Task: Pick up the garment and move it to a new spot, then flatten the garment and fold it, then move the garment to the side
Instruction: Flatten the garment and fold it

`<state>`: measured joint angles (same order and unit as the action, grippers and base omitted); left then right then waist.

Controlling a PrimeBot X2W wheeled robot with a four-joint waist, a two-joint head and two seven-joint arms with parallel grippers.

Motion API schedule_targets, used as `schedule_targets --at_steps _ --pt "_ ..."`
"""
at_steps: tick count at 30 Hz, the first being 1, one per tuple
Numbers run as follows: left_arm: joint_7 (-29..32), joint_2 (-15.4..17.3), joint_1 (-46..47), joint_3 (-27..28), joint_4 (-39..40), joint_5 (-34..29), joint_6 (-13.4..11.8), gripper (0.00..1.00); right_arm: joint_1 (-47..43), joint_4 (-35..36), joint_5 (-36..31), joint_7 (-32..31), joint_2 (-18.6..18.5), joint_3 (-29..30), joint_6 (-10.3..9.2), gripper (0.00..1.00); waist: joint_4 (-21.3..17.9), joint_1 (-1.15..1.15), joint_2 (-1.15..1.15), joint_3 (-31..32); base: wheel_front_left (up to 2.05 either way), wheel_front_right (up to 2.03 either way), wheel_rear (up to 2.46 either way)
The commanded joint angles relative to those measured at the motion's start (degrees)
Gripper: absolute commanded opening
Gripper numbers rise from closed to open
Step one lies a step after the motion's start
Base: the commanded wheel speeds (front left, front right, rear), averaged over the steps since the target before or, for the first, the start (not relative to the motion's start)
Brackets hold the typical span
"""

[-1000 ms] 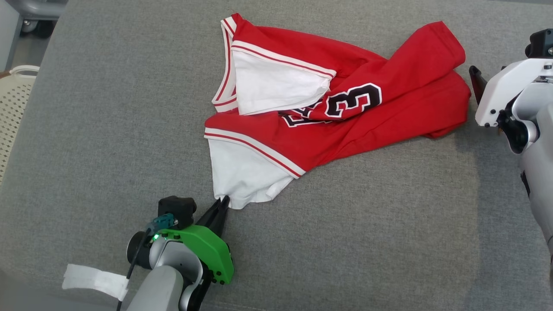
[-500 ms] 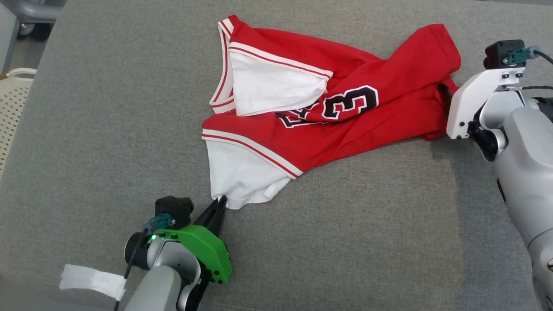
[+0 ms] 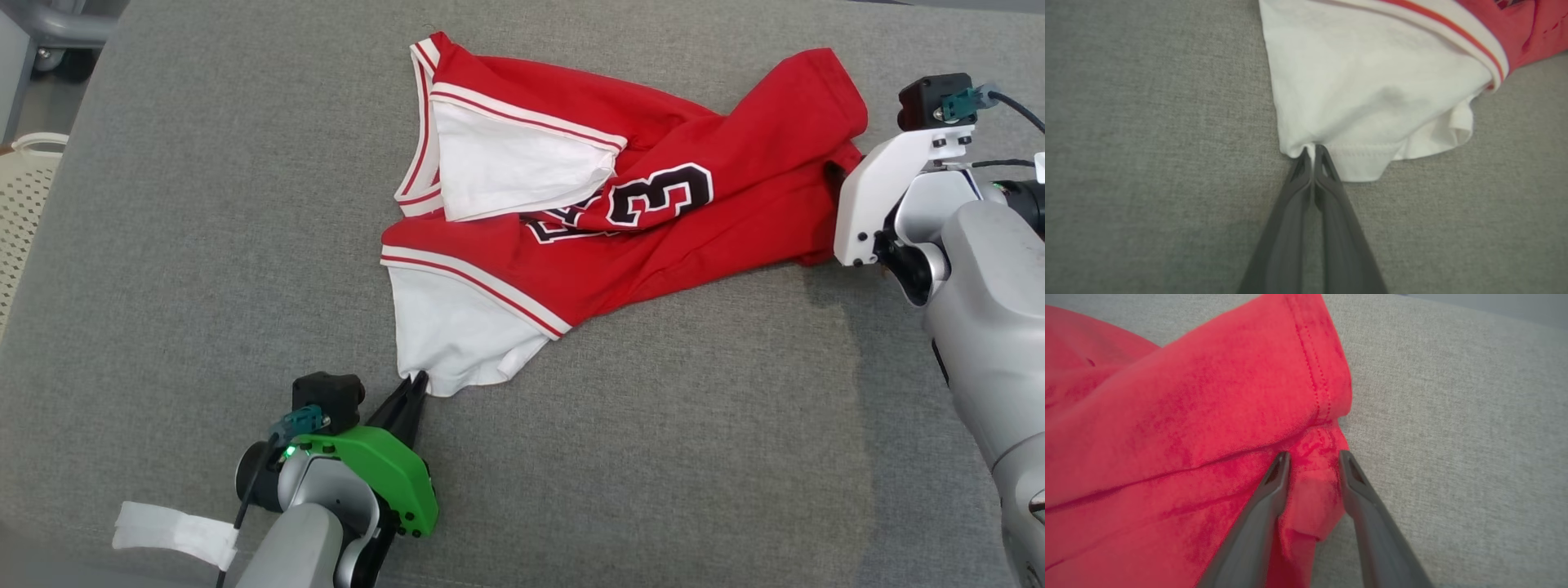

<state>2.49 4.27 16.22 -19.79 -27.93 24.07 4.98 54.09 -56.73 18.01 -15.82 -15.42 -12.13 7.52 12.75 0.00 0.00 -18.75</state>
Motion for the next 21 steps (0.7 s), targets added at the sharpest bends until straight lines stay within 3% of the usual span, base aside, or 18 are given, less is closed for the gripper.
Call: schedule_targets --at_steps 1,11,14,16,17,21 --pt "0.62 0.52 0.27 -0.17 -1.24 -0.07 -0.68 0.00 -1.02 0.07 -0.03 0.02 -0.78 0.49 -0.07 0.54 0.18 0.00 0.00 -0.04 0.00 0.00 0.00" --pt "0.35 0.86 0.09 -0.42 -1.47 0.31 -0.95 0.00 -0.87 -0.24 -2.11 1.17 -0.44 2.92 -0.07 0.56 0.07 0.00 0.00 0.00 0.00 0.00 0.00" --pt "0.41 0.91 0.32 -0.58 -1.35 0.49 -0.85 0.00 -1.23 -0.33 -2.37 0.48 0.20 2.93 -0.07 0.45 0.00 0.00 0.00 0.06 0.00 0.00 0.00" --pt "0.45 0.91 0.43 -0.73 -1.35 0.65 -0.80 0.00 -1.34 -0.22 -2.51 0.03 0.45 2.61 -0.07 0.26 -0.04 0.00 0.00 0.09 0.00 0.00 0.00" --pt "0.49 0.91 0.46 -0.78 -1.40 0.74 -0.79 0.00 -1.40 -0.06 -2.52 -0.10 0.54 2.47 -0.07 0.00 -0.05 0.00 0.00 0.12 0.00 0.00 0.00" --pt "0.47 1.01 0.30 -0.91 -1.59 0.94 -0.99 0.00 -1.95 0.82 -2.13 -0.22 0.80 1.78 -0.07 0.00 -0.06 0.00 0.00 0.33 0.00 0.00 0.00"
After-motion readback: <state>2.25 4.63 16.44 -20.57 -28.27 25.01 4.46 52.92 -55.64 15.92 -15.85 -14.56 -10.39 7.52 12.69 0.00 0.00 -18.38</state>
